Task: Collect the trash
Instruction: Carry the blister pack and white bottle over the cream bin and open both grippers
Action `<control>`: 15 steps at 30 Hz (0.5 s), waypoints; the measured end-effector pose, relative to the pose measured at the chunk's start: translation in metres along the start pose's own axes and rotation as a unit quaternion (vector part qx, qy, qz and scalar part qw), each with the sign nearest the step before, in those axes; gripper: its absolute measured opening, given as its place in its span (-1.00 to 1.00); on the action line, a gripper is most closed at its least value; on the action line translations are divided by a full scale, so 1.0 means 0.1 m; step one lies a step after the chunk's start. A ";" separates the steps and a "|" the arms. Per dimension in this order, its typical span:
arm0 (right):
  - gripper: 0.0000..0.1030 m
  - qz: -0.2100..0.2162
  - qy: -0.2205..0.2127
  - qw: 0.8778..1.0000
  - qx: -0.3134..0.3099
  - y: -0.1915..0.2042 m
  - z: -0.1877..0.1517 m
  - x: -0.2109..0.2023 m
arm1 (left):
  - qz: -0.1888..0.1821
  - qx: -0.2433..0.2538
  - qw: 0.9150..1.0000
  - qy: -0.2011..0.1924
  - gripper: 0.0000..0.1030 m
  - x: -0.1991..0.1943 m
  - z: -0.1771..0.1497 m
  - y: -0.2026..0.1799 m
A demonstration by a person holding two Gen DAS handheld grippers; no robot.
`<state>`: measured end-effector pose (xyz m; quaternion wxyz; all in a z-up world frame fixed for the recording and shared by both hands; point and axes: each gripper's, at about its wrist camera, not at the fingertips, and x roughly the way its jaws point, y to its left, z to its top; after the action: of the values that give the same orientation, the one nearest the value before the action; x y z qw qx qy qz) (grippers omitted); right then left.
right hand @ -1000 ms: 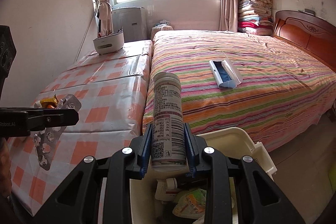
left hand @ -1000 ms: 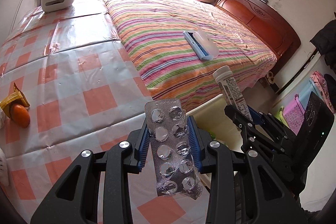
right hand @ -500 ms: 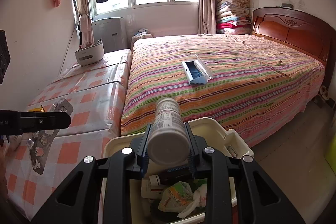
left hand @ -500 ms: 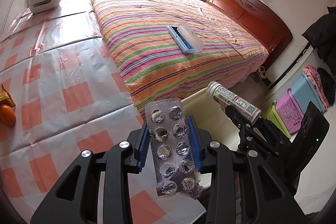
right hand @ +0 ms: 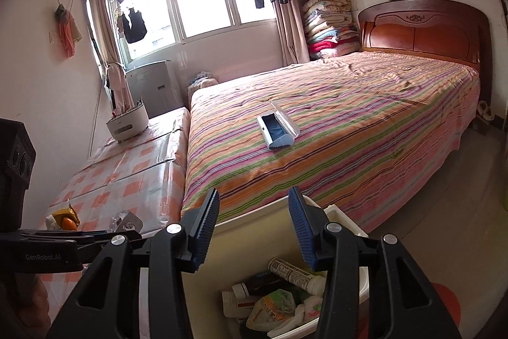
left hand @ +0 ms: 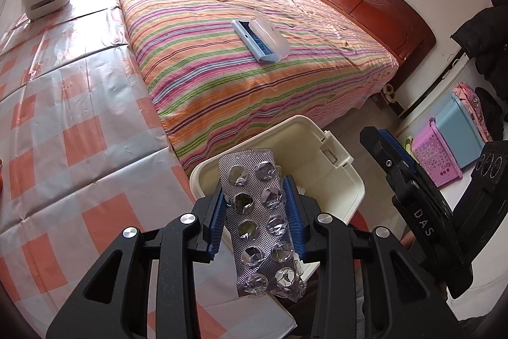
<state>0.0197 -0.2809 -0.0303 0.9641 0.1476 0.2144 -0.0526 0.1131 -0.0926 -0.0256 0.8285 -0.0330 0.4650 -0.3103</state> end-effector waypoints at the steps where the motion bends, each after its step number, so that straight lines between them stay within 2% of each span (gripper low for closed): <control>1: -0.14 -0.003 -0.004 1.000 0.005 -0.02 0.01 -0.02 | -0.001 0.001 1.000 0.002 -0.34 0.02 0.00 -0.01; 4: -0.13 -0.005 -0.013 1.000 0.022 -0.09 0.03 -0.05 | -0.004 0.002 1.000 0.008 -0.34 0.09 0.01 -0.03; 7: 0.00 -0.007 -0.017 0.999 0.035 -0.13 0.04 -0.07 | -0.006 0.006 1.000 0.014 -0.33 0.15 0.01 -0.08; 15: 0.01 -0.006 -0.024 0.999 0.040 -0.16 0.06 -0.10 | -0.008 0.022 0.999 0.027 -0.31 0.30 -0.04 -0.20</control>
<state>0.0101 -0.2977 -0.0252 0.9620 0.1834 0.1897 -0.0700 0.1109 -0.1241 -0.0433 0.8135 -0.0101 0.4800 -0.3282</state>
